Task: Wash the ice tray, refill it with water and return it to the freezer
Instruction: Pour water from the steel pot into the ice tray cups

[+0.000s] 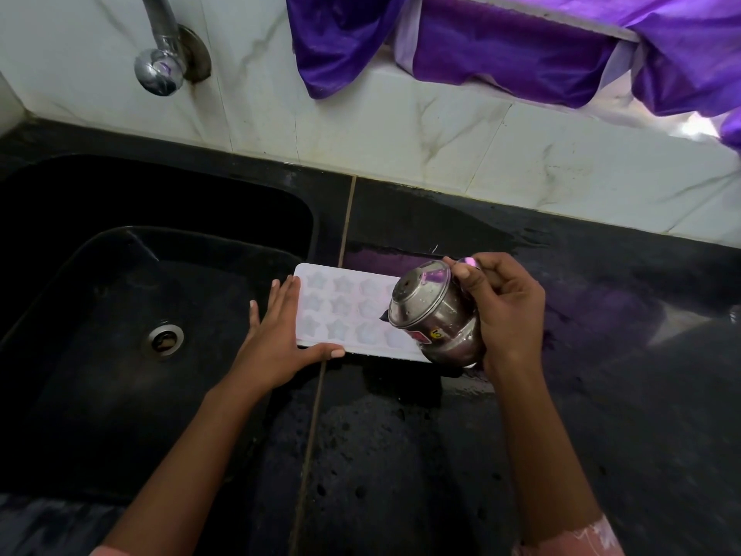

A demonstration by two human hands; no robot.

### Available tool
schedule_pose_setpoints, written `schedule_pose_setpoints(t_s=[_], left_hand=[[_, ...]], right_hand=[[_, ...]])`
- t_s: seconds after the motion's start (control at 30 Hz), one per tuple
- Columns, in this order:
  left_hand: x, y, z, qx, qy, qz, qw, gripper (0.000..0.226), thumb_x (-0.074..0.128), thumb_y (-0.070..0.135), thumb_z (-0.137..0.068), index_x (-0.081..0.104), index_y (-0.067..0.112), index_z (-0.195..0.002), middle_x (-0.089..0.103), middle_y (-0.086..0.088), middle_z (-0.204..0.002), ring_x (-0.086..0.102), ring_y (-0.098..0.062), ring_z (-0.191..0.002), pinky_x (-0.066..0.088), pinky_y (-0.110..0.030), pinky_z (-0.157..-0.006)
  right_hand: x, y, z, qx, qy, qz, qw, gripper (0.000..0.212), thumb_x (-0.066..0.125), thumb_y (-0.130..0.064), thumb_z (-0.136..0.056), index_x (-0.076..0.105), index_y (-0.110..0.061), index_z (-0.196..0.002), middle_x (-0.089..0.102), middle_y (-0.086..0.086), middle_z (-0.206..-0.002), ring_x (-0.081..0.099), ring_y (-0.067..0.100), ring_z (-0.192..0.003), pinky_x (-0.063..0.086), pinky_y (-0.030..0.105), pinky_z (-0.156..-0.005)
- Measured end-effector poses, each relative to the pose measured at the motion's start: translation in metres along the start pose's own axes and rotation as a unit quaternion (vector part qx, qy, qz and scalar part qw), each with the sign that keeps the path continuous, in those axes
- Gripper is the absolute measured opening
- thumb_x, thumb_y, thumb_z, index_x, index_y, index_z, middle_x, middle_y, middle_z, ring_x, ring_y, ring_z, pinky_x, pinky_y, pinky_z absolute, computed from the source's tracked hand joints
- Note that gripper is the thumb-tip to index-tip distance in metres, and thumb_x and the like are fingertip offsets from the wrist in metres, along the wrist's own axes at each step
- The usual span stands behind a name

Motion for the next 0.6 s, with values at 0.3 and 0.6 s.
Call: schedule_pose_setpoints(t_s=[0.3, 0.6], left_hand=[[0.0, 0.001, 0.0, -0.007, -0.004, -0.005, 1.0, 0.115, 0.064, 0.059, -0.07, -0.01, 0.017, -0.148, -0.012, 0.002, -0.157, -0.024, 0.002, -0.129, -0.018, -0.036, -0.111], [-0.001, 0.001, 0.001, -0.003, -0.001, -0.001, 1.0, 0.115, 0.064, 0.06, -0.07, -0.009, 0.017, -0.148, -0.012, 0.003, -0.157, -0.025, 0.002, -0.128, -0.019, -0.034, -0.11]], right_hand=[[0.002, -0.005, -0.002, -0.011, -0.001, 0.004, 1.0, 0.016, 0.07, -0.005, -0.077, 0.063, -0.02, -0.074, 0.07, -0.01, -0.067, 0.065, 0.005, -0.068, 0.05, 0.017, -0.063], [0.0, 0.004, 0.002, 0.031, 0.014, -0.041, 0.999, 0.006, 0.067, -0.014, -0.074, 0.061, -0.014, -0.076, 0.069, -0.014, -0.063, 0.062, -0.003, -0.063, 0.049, 0.013, -0.062]])
Point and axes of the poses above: each hand's wrist, its own z-axis away from the middle knuckle, its own x-axis out of the palm, y = z × x, the point moved 10 cm from there along -z, towards the middle knuckle
